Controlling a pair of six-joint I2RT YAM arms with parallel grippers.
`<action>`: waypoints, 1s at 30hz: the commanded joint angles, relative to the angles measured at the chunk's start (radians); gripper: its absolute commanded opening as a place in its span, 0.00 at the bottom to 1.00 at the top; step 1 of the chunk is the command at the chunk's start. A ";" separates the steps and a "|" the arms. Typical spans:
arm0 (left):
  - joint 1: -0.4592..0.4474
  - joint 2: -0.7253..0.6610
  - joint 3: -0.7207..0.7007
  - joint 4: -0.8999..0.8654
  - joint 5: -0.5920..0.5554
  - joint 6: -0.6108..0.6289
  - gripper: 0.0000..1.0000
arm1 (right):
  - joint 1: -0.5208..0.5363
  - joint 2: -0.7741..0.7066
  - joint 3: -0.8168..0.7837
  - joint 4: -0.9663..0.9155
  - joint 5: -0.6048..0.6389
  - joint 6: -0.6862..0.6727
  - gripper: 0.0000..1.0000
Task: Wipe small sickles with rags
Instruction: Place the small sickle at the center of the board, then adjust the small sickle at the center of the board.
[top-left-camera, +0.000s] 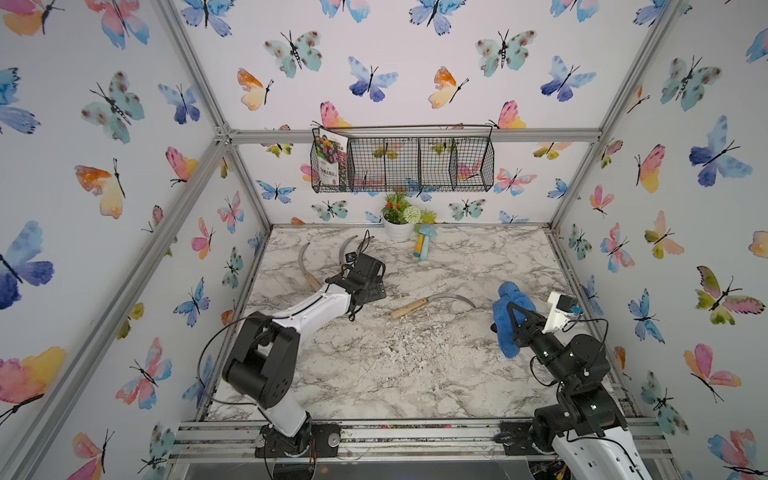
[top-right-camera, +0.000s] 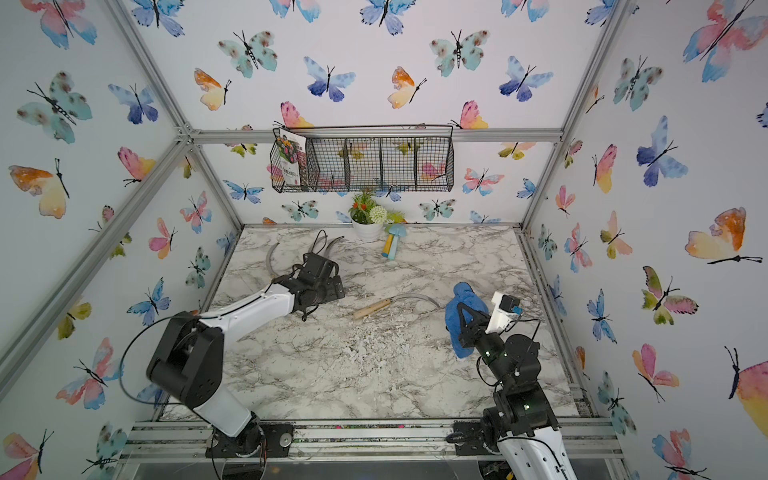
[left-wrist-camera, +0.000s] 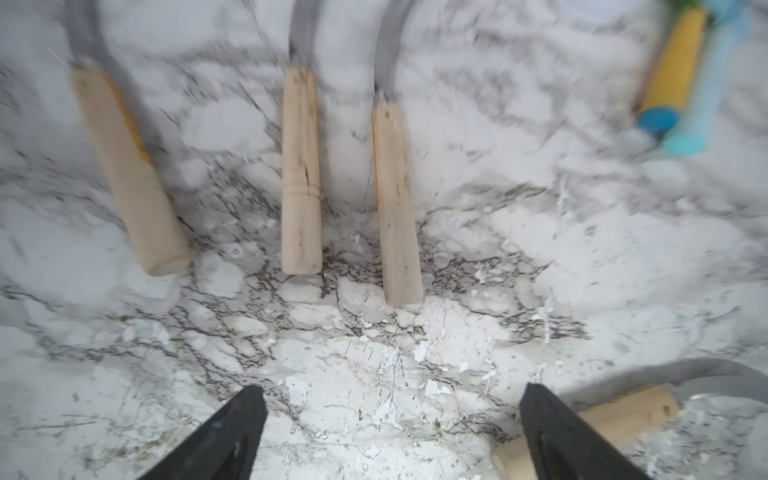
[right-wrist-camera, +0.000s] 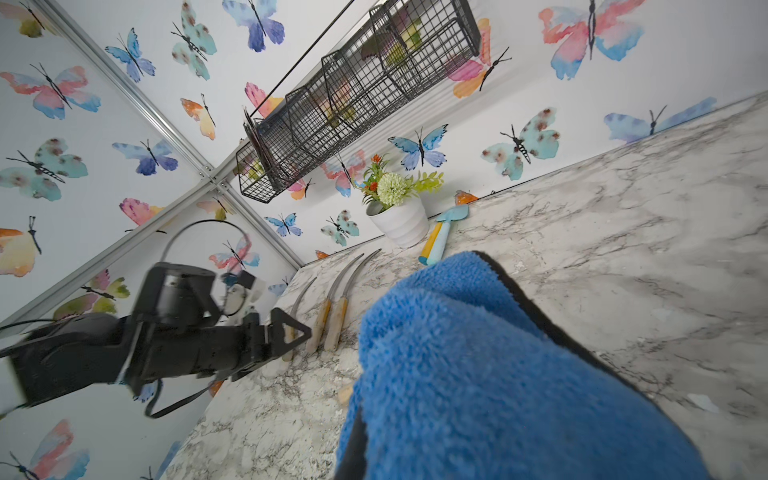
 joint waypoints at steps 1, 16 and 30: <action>-0.128 -0.146 -0.191 0.301 -0.265 0.085 0.99 | -0.003 -0.044 -0.048 0.096 0.030 -0.035 0.03; -0.148 -0.214 -0.485 0.660 0.172 0.379 0.99 | -0.003 -0.103 -0.119 0.031 0.101 -0.041 0.02; -0.086 0.062 -0.429 0.847 0.432 0.481 0.90 | -0.003 -0.102 -0.152 -0.026 0.228 -0.036 0.02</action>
